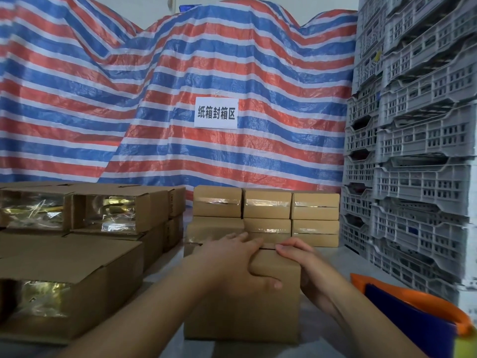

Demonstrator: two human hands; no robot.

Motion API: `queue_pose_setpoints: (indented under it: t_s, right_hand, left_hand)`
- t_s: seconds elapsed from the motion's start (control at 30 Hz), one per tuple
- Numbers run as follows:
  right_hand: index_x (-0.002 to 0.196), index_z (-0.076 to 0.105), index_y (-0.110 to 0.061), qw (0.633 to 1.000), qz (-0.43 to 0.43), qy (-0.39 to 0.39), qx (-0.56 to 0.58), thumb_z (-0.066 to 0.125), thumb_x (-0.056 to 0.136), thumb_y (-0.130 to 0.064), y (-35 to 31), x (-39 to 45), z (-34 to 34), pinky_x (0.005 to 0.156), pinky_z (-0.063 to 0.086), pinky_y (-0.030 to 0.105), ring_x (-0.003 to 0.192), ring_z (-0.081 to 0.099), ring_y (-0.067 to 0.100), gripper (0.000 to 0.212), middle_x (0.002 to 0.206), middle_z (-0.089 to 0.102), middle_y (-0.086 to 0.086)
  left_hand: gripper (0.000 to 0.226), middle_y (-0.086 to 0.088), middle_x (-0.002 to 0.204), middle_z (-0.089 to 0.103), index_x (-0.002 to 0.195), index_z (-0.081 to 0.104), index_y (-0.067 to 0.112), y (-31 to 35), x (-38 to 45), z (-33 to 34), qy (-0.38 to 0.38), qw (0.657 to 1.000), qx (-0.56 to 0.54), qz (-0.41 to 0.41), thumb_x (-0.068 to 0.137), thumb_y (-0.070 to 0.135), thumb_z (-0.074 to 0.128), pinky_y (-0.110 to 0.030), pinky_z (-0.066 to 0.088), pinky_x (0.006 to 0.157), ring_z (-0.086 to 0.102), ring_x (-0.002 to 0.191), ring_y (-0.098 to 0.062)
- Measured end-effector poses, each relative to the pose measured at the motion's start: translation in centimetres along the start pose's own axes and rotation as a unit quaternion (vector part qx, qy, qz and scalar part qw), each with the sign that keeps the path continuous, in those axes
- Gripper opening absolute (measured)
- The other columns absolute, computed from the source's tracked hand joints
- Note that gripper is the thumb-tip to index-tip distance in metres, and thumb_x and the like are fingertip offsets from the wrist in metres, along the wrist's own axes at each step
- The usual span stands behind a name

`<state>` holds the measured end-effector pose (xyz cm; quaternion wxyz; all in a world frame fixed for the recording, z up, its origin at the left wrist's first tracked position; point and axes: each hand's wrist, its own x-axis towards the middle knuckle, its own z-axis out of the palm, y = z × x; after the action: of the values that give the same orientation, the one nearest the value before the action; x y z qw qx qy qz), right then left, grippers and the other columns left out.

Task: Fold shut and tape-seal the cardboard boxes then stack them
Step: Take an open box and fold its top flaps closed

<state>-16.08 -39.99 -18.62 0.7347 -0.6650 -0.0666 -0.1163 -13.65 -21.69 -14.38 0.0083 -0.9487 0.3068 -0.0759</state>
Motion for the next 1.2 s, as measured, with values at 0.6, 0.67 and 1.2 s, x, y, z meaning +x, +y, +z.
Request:
queue_pose_setpoints:
  t_s: [0.6, 0.67, 1.2]
  right_hand:
    - [0.082, 0.056, -0.018, 0.62, -0.06, 0.179, -0.761, 0.039, 0.095, -0.064, -6.0, -1.2, -7.2, 0.057, 0.044, 0.032, 0.072, 0.057, 0.02, 0.051, 0.079, 0.057, 0.0]
    - [0.074, 0.052, -0.019, 0.582, 0.009, 0.173, -0.795, 0.032, 0.092, -0.073, -5.1, -2.3, -9.2, 0.048, 0.035, 0.028, 0.063, 0.051, 0.015, 0.06, 0.076, 0.056, -0.001]
    - [0.093, 0.058, -0.026, 0.572, 0.074, 0.225, -0.785, 0.039, 0.09, -0.072, 0.9, -6.2, -13.0, 0.058, 0.044, 0.028, 0.072, 0.058, 0.015, 0.05, 0.079, 0.055, -0.008]
  left_hand:
    - [0.088, 0.007, 0.164, 0.014, 0.154, 0.007, 0.04, -0.3, -0.6, 0.4, 0.018, 1.0, 0.006, 0.012, 0.082, 0.083, 0.035, -0.053, 0.027, 0.116, 0.024, 0.147, -0.021]
    - [0.088, 0.007, 0.164, 0.015, 0.155, 0.007, 0.04, -0.3, -0.6, 0.4, 0.018, 1.0, 0.003, 0.012, 0.083, 0.082, 0.036, -0.052, 0.028, 0.116, 0.025, 0.146, -0.021]
    - [0.092, 0.008, 0.163, 0.016, 0.155, 0.009, 0.04, -0.3, -0.4, 0.6, 0.022, 1.0, 0.001, 0.008, 0.08, 0.086, 0.035, -0.048, 0.03, 0.112, 0.027, 0.145, -0.021]
